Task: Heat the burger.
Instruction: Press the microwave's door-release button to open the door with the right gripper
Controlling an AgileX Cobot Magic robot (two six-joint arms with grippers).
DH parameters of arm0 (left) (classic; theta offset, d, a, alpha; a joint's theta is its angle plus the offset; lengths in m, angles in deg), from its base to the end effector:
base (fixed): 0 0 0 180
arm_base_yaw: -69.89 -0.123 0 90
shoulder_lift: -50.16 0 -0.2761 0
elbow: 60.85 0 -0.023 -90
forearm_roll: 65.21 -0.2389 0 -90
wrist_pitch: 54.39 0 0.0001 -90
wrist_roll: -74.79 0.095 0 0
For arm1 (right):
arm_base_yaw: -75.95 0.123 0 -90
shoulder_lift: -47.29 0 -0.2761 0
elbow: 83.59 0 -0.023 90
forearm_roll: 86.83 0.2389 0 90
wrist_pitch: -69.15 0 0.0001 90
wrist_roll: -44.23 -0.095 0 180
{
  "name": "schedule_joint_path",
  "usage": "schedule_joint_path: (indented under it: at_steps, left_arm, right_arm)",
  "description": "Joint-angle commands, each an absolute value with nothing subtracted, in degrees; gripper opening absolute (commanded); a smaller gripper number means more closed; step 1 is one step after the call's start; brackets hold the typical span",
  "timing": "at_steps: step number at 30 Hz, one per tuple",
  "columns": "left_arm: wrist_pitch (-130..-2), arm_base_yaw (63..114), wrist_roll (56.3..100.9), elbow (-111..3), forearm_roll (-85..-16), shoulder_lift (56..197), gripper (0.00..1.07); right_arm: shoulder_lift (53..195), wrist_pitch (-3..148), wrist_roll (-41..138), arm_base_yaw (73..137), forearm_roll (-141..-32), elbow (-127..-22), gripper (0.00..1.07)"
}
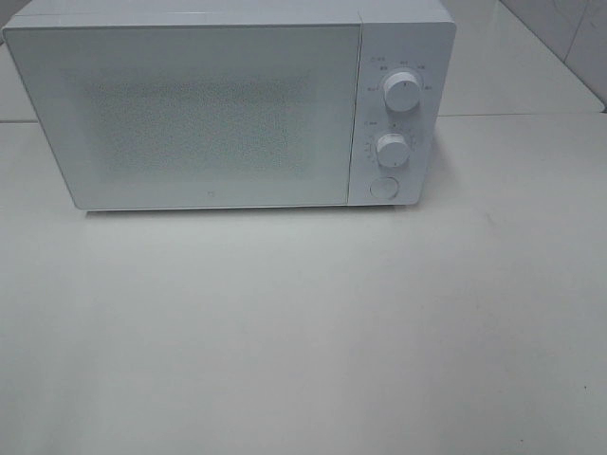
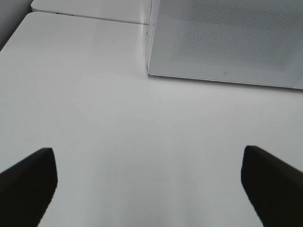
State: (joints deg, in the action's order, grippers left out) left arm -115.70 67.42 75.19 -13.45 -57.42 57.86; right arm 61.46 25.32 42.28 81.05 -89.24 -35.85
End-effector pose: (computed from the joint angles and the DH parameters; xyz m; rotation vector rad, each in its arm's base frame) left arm -0.0057 -0.0116 0.2738 -0.0278 2.0266 -0.1306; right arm 0.0238 -0.0007 0.2976 -0.0584 1.8442 0.0379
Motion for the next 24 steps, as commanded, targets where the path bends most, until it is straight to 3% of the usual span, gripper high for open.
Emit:
schedule_joint_path:
  at_steps: [1,24]
  left_arm:
    - [-115.7,67.31,74.79,-13.45,-57.07,56.88,0.98]
    - [-115.7,67.31,74.79,-13.45,-57.07,56.88,0.98]
  right_arm:
    - [66.39,33.69,41.82,80.82,-89.58,-35.51,0.72]
    - [96.58,59.99,41.82,80.82,-89.58,-35.22,0.72]
